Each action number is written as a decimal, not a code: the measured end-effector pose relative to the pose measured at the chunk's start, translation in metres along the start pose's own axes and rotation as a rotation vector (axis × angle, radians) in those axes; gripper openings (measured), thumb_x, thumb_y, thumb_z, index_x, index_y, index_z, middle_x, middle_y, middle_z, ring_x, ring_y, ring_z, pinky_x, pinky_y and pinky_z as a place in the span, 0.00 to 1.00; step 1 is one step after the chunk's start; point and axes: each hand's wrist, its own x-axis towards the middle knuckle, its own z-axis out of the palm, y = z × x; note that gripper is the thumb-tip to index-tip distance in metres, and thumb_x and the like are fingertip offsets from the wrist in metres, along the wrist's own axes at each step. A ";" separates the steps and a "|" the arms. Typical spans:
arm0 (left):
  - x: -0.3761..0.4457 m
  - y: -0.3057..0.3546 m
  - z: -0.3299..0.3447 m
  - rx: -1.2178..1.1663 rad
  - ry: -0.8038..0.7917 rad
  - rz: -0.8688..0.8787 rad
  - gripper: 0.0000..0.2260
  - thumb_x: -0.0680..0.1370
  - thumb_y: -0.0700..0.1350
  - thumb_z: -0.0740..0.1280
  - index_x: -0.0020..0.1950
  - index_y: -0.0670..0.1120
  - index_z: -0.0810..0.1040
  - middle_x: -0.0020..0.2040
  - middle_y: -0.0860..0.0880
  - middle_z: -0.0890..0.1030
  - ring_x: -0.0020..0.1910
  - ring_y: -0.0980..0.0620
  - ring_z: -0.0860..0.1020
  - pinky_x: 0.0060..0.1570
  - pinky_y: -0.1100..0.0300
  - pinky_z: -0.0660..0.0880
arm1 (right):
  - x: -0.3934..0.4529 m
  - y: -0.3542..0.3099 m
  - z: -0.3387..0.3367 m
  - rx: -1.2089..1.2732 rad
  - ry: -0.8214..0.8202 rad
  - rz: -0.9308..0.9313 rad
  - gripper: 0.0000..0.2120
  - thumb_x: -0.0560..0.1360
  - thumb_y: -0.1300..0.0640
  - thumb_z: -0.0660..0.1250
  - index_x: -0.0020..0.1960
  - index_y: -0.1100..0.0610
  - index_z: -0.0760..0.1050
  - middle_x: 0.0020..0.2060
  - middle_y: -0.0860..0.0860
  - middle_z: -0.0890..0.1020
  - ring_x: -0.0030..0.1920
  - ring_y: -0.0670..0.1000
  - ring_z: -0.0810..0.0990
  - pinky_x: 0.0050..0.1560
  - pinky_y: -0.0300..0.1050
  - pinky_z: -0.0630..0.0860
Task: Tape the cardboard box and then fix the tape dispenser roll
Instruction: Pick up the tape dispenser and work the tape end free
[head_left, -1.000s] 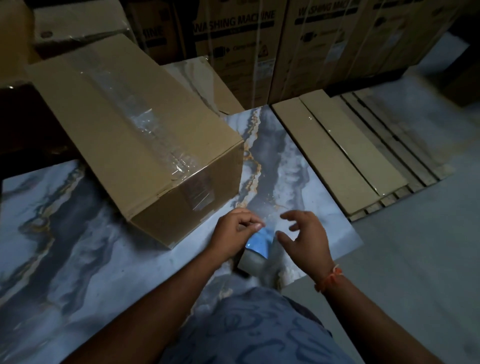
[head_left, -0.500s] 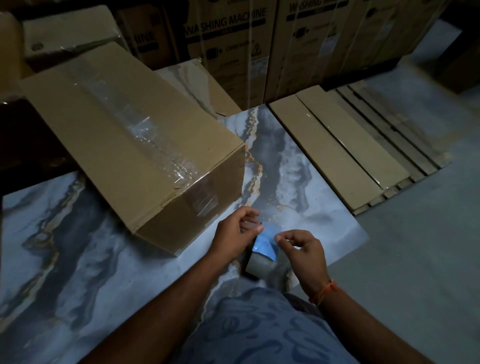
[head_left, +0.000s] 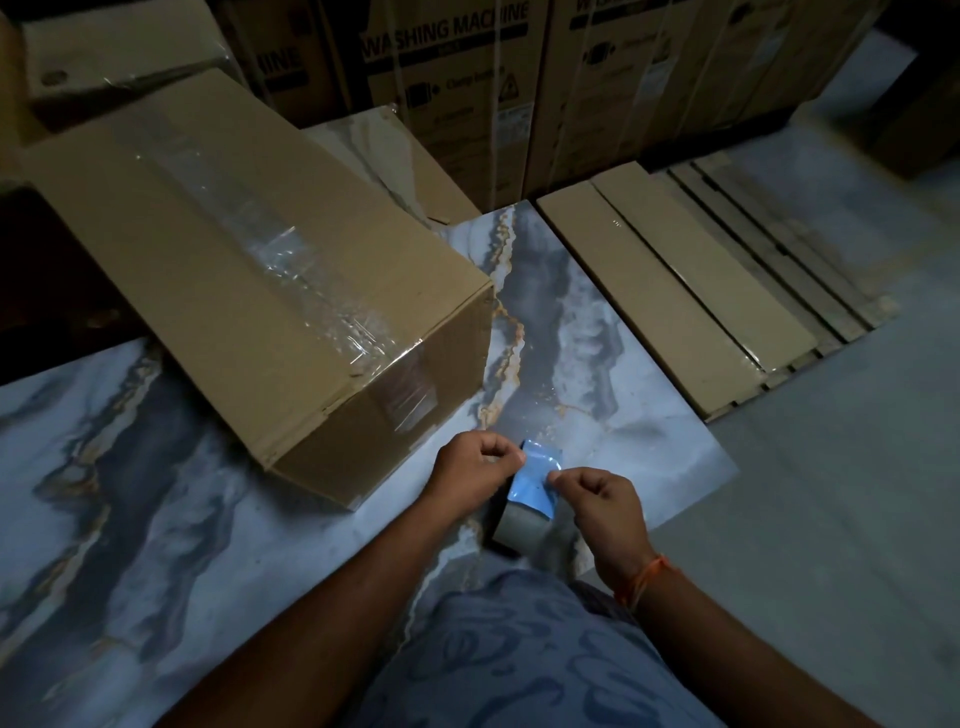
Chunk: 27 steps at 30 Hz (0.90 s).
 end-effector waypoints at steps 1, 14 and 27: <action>-0.001 0.001 0.002 -0.014 0.004 -0.022 0.07 0.74 0.50 0.75 0.44 0.47 0.85 0.40 0.50 0.87 0.41 0.49 0.84 0.44 0.55 0.81 | 0.001 0.001 0.000 -0.010 -0.001 0.001 0.11 0.75 0.61 0.72 0.38 0.69 0.82 0.37 0.68 0.83 0.37 0.51 0.78 0.37 0.36 0.76; -0.007 0.006 0.012 -0.030 -0.093 -0.073 0.08 0.77 0.40 0.71 0.52 0.51 0.75 0.40 0.46 0.78 0.38 0.48 0.80 0.34 0.56 0.75 | 0.004 0.001 0.005 -0.100 0.089 0.104 0.13 0.72 0.57 0.74 0.29 0.59 0.82 0.23 0.52 0.77 0.27 0.47 0.73 0.34 0.45 0.72; -0.008 0.004 0.012 0.009 -0.122 -0.010 0.11 0.76 0.36 0.68 0.47 0.51 0.84 0.30 0.49 0.76 0.31 0.47 0.70 0.30 0.59 0.66 | 0.005 -0.002 0.010 0.094 0.091 0.168 0.05 0.72 0.57 0.72 0.38 0.53 0.78 0.30 0.51 0.77 0.33 0.52 0.74 0.30 0.43 0.68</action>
